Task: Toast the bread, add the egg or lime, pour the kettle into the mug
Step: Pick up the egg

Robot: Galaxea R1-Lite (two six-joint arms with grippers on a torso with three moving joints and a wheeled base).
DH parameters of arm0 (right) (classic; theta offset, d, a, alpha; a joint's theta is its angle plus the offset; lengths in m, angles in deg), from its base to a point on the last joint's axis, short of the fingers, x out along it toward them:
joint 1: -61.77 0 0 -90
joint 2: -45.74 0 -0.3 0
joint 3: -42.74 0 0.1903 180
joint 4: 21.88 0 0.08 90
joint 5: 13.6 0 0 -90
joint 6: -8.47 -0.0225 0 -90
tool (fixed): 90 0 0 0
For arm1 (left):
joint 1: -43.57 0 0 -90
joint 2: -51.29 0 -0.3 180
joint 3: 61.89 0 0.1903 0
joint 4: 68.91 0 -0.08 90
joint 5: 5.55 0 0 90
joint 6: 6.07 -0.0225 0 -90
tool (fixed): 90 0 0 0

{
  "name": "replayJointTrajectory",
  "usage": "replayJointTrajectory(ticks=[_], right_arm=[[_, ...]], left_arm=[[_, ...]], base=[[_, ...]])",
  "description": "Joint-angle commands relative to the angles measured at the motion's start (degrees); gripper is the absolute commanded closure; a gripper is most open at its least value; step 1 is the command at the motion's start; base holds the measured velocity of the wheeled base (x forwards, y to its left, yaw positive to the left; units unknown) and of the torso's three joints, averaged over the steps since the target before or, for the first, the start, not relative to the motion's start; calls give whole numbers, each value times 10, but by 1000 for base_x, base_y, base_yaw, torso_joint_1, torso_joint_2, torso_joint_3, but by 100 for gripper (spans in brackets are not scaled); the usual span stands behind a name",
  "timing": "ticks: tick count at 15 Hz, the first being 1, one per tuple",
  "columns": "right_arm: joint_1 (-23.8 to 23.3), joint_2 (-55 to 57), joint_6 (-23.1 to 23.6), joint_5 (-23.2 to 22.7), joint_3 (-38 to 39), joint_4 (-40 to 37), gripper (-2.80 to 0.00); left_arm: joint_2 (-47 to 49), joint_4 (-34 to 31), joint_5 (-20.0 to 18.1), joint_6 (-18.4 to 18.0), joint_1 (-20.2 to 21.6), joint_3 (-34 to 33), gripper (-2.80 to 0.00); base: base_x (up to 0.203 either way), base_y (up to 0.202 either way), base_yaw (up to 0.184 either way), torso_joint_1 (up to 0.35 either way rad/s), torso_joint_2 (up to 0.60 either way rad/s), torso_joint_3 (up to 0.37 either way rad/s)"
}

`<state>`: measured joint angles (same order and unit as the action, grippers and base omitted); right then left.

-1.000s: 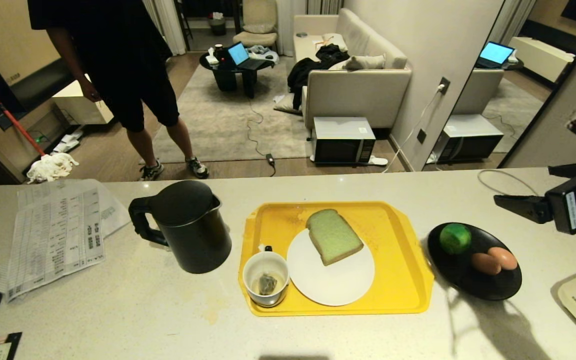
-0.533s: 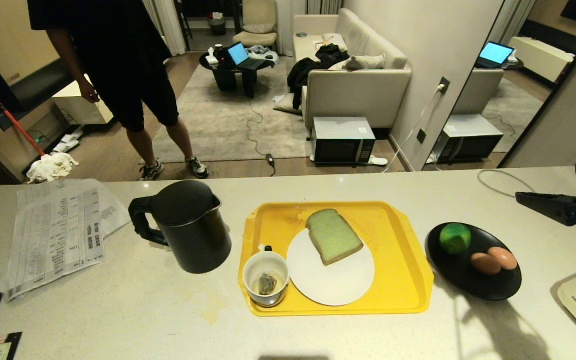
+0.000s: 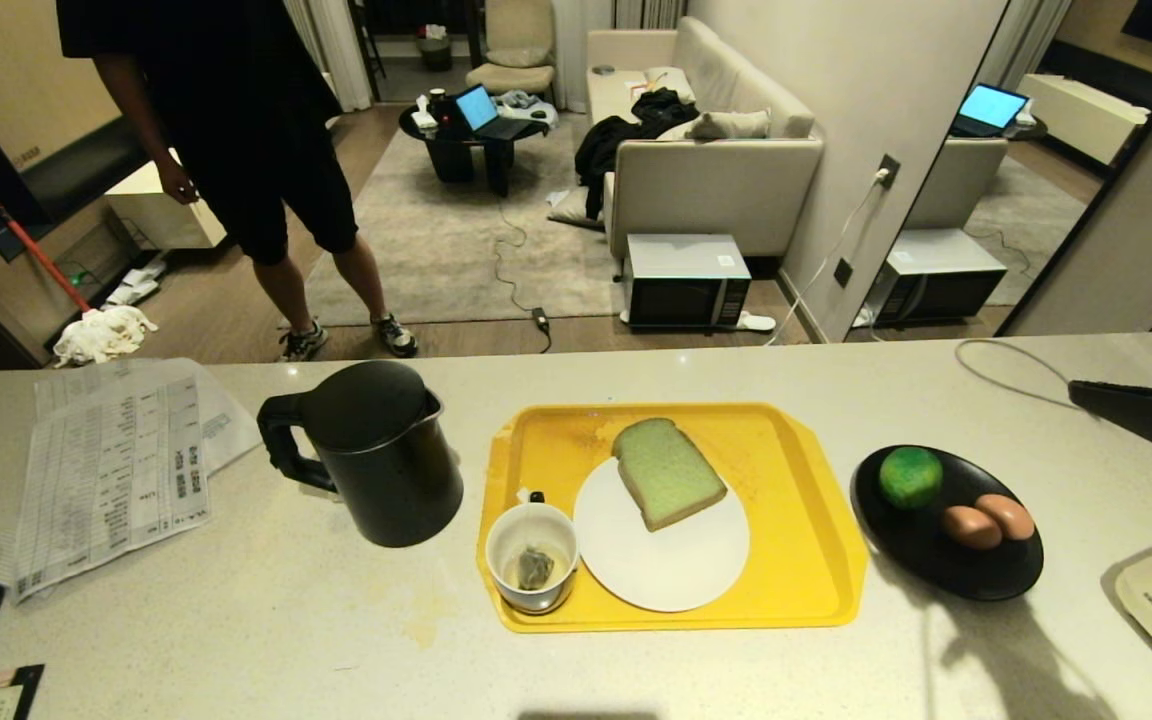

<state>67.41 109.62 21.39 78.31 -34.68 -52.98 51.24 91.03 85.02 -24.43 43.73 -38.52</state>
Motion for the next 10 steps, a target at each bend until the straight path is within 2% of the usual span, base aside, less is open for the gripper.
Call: replayJointTrajectory(ticks=[1, 6, 7, 10], right_arm=[[-2, -2, 1, -1, 4, -1, -280], [-3, 1, -6, -13, -3, -2, -280], [-3, 1, -8, -13, -1, -2, 0], [-9, 1, -11, -22, -1, -2, 0]], left_arm=[[0, 1, 0, -1, 0, 0, 0], [0, 0, 0, -1, 0, 0, 0], [0, 1, 0, -1, 0, 0, 0], [0, 0, 0, -1, 0, 0, 0]], base=[[0, 0, 0, 0, 0, 0], [0, 0, 0, 0, 0, 0], [0, 0, 0, 0, 0, 0], [0, 0, 0, 0, 0, 0]])
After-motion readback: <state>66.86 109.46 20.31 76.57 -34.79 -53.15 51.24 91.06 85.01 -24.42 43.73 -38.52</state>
